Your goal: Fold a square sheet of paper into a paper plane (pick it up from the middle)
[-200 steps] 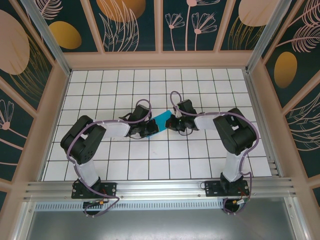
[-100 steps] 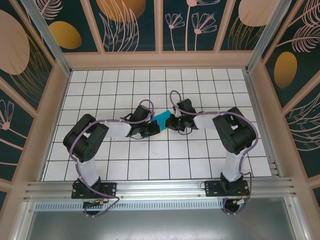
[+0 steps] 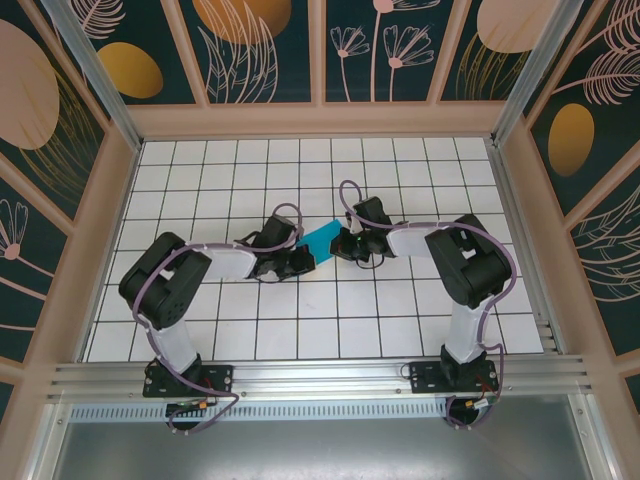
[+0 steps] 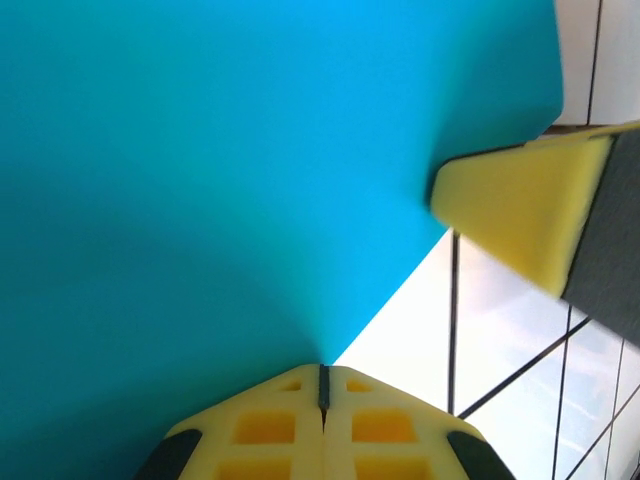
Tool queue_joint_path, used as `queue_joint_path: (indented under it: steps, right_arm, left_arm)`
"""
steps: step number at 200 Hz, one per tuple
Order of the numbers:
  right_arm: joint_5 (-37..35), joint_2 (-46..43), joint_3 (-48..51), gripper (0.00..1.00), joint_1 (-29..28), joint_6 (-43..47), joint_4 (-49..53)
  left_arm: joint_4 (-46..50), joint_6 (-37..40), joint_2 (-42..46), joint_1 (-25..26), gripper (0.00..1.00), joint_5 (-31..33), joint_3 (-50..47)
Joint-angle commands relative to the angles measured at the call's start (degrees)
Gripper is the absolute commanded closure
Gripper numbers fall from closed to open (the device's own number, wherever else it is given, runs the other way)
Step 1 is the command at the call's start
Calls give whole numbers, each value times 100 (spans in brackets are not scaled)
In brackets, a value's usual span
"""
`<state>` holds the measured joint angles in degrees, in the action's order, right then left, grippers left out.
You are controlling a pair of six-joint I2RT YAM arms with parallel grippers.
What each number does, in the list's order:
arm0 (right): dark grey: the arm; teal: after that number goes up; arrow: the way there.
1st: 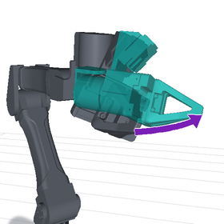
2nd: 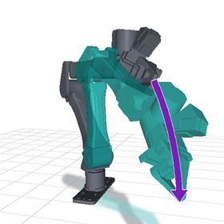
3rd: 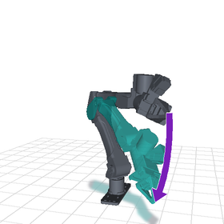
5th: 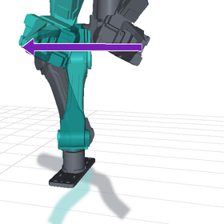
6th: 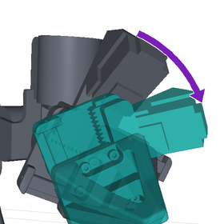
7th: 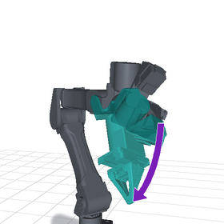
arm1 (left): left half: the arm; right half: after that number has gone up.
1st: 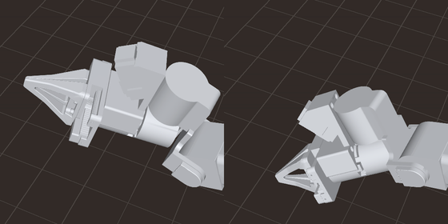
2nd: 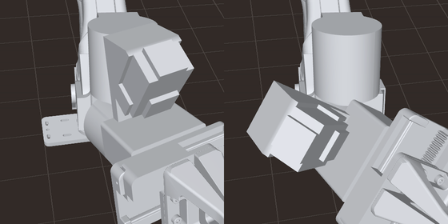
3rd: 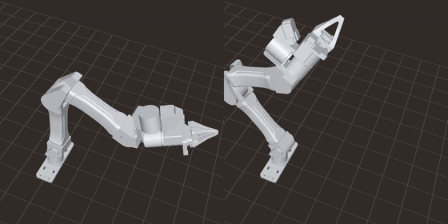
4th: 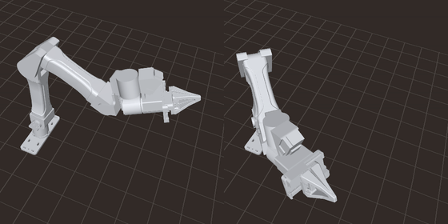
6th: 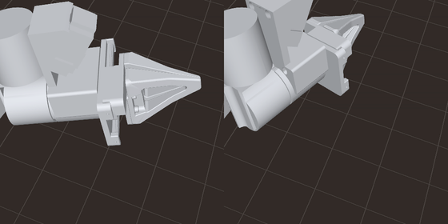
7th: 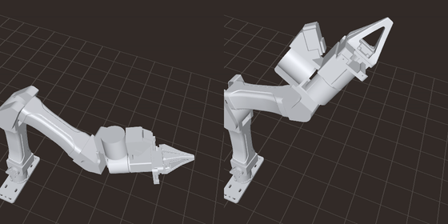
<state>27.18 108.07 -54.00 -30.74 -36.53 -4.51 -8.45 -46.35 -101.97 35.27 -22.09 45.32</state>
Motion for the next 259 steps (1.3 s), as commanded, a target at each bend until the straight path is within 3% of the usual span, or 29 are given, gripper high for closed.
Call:
queue_joint_path:
  steps: [1,67,131,200,259]
  right_arm:
    - [-564,372,84,100,151,137,634]
    - [-661,466,74,100,228,243,799]
    - [-661,462,83,100,226,163,734]
    - [-591,539,106,100,221,138,686]
    - [-615,588,104,100,217,147,713]
  left_arm:
    - [405,-38,222,-120,100,204,-445]
    - [239,-261,942,-266,100,325,-1183]
    - [-701,-393,1426,-264,99,-617,-710]
    - [-197,-114,178,-258,100,-162,161]
    - [81,137,-129,-270,100,-174,-22]
